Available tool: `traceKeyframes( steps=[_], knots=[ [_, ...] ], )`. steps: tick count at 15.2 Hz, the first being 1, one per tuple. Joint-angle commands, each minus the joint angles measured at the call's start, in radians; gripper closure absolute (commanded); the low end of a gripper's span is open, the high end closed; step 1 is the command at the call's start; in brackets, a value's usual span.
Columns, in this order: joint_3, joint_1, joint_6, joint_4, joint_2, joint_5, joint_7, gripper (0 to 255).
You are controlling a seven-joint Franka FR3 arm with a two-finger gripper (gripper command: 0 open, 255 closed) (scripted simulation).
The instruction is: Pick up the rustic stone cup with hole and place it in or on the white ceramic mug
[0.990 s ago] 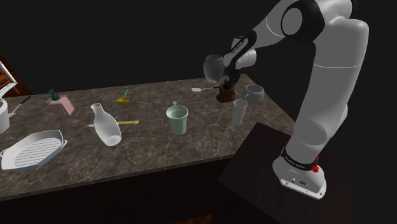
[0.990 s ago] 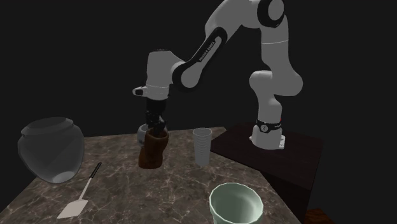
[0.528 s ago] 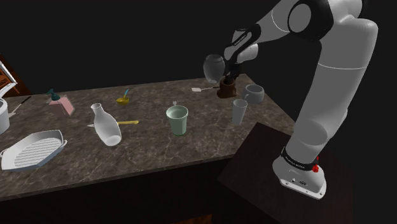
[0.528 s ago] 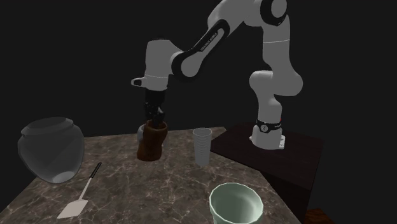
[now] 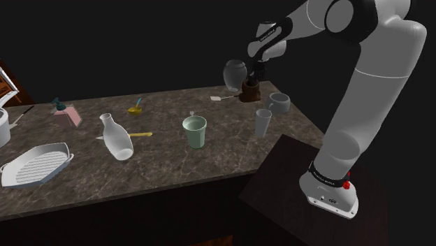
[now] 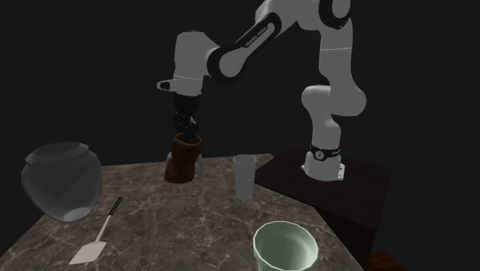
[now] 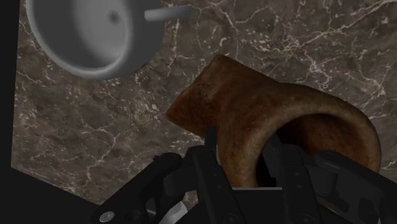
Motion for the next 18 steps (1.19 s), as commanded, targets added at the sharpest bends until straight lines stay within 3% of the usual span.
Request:
traceKeyframes(
  steps=[1, 10, 18],
  knots=[
    [0.000, 0.002, -0.025, 0.012, -0.015, -0.007, 0.006, 255],
    [0.000, 0.006, -0.136, 0.074, -0.067, -0.029, 0.018, 255],
    [-0.089, -0.086, -0.182, 0.087, -0.106, -0.013, -0.173, 255]
  ],
)
